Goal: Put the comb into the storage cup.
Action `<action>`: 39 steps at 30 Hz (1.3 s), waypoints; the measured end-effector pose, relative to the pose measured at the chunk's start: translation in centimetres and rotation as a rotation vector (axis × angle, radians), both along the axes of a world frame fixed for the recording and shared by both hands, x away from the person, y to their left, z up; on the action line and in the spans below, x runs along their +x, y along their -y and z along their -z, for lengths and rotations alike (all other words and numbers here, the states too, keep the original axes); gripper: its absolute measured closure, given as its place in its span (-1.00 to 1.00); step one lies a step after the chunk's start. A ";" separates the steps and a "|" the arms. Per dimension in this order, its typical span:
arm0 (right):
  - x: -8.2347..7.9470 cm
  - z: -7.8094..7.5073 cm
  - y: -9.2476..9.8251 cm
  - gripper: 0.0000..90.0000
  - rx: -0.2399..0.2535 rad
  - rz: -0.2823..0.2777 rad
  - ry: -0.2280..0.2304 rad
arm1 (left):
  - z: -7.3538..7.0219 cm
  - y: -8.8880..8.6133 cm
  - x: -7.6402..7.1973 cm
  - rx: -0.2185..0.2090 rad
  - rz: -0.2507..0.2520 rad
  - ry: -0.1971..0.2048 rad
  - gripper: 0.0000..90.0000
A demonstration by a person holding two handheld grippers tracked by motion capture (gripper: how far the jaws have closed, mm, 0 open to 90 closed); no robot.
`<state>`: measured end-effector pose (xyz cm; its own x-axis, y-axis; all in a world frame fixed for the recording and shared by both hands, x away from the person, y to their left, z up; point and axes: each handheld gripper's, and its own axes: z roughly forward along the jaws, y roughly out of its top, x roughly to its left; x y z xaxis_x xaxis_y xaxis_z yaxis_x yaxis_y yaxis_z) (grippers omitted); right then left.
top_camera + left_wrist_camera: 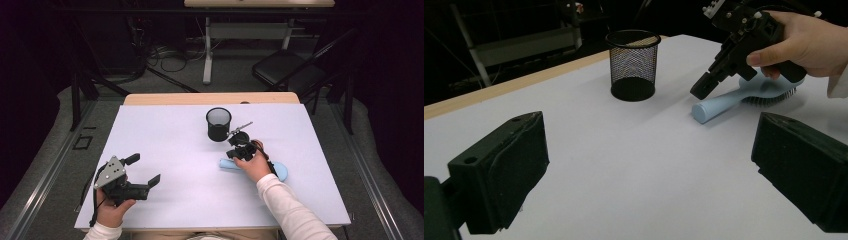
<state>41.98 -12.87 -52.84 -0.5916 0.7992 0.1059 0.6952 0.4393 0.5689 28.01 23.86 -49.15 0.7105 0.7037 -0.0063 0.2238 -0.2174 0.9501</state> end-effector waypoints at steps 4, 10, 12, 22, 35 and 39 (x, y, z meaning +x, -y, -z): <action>0.2 0.3 -0.1 1.00 0.004 0.004 -0.008 | 0.0 0.0 0.0 0.001 -0.001 -0.001 -0.96; 0.3 0.5 -0.6 1.00 0.000 -0.003 -0.023 | 0.1 0.0 0.0 0.002 -0.001 0.000 -0.96; 0.2 0.4 -0.7 1.00 -0.010 -0.002 -0.036 | 0.1 0.0 0.0 0.002 -0.001 0.000 -0.96; 0.3 0.8 -1.0 1.00 -0.013 -0.014 -0.039 | 0.1 -0.1 0.1 0.003 -0.003 -0.002 -0.96; -0.8 0.6 -1.5 1.00 -0.040 -0.069 -0.068 | 0.1 -0.1 0.1 -0.001 -0.009 -0.004 -0.96; -1.3 0.7 -1.6 1.00 -0.039 -0.080 -0.070 | 0.1 -0.1 0.1 0.002 -0.007 -0.004 -0.96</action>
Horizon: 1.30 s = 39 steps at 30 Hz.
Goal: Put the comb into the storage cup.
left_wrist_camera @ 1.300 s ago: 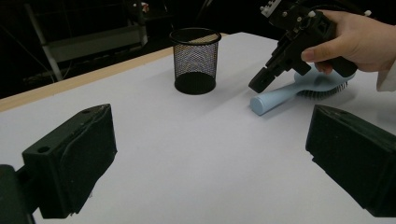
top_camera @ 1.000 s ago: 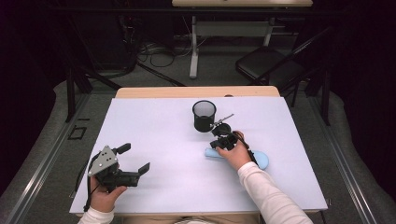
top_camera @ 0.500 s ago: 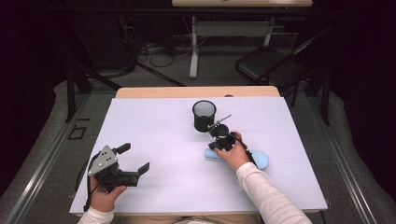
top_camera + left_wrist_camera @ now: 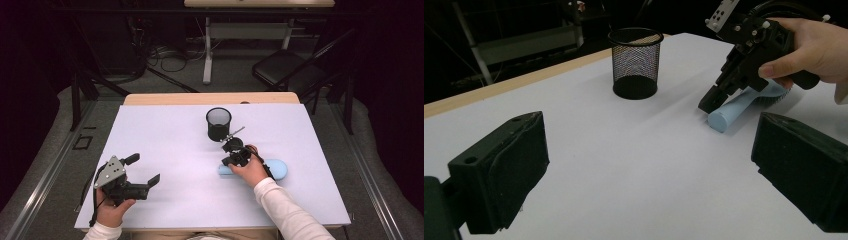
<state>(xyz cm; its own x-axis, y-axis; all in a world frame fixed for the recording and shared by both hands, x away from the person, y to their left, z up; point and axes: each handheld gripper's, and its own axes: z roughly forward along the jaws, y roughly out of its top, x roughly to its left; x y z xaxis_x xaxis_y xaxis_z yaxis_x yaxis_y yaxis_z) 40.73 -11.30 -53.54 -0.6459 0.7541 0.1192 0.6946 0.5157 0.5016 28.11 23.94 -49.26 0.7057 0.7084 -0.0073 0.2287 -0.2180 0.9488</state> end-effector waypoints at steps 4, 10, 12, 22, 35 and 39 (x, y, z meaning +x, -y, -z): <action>-0.6 0.1 0.0 1.00 0.008 -0.009 -0.001 | 0.0 0.0 0.0 0.005 0.001 -0.001 -0.96; -1.8 0.1 -0.1 1.00 0.004 -0.035 0.011 | 0.0 0.0 0.0 0.004 -0.001 -0.001 -0.96; -2.4 0.0 -0.1 1.00 -0.017 -0.052 0.010 | 0.0 0.0 0.0 0.003 -0.004 -0.002 -0.96; -5.2 -0.2 -0.1 1.00 -0.067 -0.118 0.049 | 0.1 0.1 0.0 0.007 -0.003 -0.003 -0.96; -8.2 -0.3 1.2 1.00 -0.067 -0.137 0.061 | 0.1 0.1 0.0 0.005 -0.003 -0.002 -0.96; -9.2 -0.4 1.6 1.00 -0.092 -0.134 0.073 | 0.1 0.2 0.0 0.004 -0.002 -0.002 -0.96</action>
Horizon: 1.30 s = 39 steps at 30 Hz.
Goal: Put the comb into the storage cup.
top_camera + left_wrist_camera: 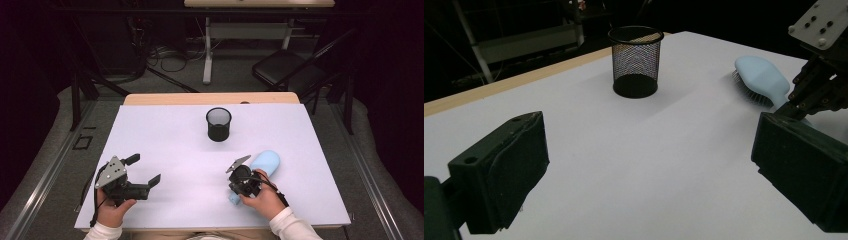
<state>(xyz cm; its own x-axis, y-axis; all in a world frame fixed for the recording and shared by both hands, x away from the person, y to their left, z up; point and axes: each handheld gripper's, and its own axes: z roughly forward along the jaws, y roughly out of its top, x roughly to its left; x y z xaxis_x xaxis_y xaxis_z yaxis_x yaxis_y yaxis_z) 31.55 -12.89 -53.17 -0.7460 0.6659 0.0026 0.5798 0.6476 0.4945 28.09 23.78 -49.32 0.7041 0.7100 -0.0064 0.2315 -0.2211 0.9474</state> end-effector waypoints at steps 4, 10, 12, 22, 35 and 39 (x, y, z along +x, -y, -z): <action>-0.9 -0.1 0.5 1.00 -0.037 -0.008 0.026 | 0.0 0.0 0.0 0.002 -0.001 0.000 -0.96; -2.0 -0.1 1.3 1.00 -0.084 0.007 0.057 | 0.0 0.0 0.0 0.002 -0.003 -0.001 -0.96; -2.3 -0.1 1.7 1.00 -0.095 0.017 0.061 | 0.0 0.0 0.0 0.003 -0.003 -0.001 -0.96; -2.9 -0.2 4.6 1.00 -0.088 0.091 0.054 | 0.0 0.0 0.0 0.004 -0.003 -0.001 -0.96; -3.0 -0.4 8.4 1.00 -0.077 0.182 0.058 | 0.0 0.1 0.0 0.005 -0.002 -0.002 -0.96; -2.8 -0.5 9.4 1.00 -0.056 0.213 0.075 | 0.0 0.1 0.0 0.005 -0.001 -0.001 -0.96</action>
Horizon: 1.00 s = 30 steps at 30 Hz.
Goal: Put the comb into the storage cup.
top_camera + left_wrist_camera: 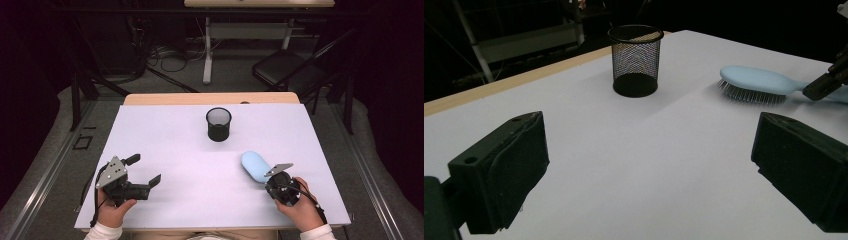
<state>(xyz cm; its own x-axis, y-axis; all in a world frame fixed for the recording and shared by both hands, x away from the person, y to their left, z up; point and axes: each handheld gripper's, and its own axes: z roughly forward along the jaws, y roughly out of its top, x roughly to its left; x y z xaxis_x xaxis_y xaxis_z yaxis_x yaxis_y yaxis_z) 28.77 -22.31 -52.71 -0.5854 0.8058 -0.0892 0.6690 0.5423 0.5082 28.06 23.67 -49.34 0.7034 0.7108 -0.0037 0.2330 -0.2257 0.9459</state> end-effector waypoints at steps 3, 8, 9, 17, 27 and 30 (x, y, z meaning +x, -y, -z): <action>0.2 -0.2 0.6 1.00 0.001 0.013 0.001 | 0.0 0.0 0.0 0.004 0.000 -0.001 -0.96; 0.5 -0.1 1.1 1.00 0.013 0.027 0.011 | 0.0 0.0 0.0 0.005 0.000 0.000 -0.96; 0.5 -0.1 1.2 1.00 0.012 0.029 0.006 | 0.0 0.0 0.0 0.003 -0.001 -0.001 -0.96; 0.5 0.0 1.2 1.00 0.023 0.025 0.011 | 0.0 0.0 0.0 0.005 0.000 -0.001 -0.96; 0.3 -0.5 1.2 0.94 0.105 0.002 -0.003 | 0.1 0.0 0.1 0.007 0.002 0.001 -0.94; 0.2 -0.6 1.1 0.90 0.125 0.002 0.000 | 0.1 0.0 0.0 0.005 0.002 -0.001 -0.94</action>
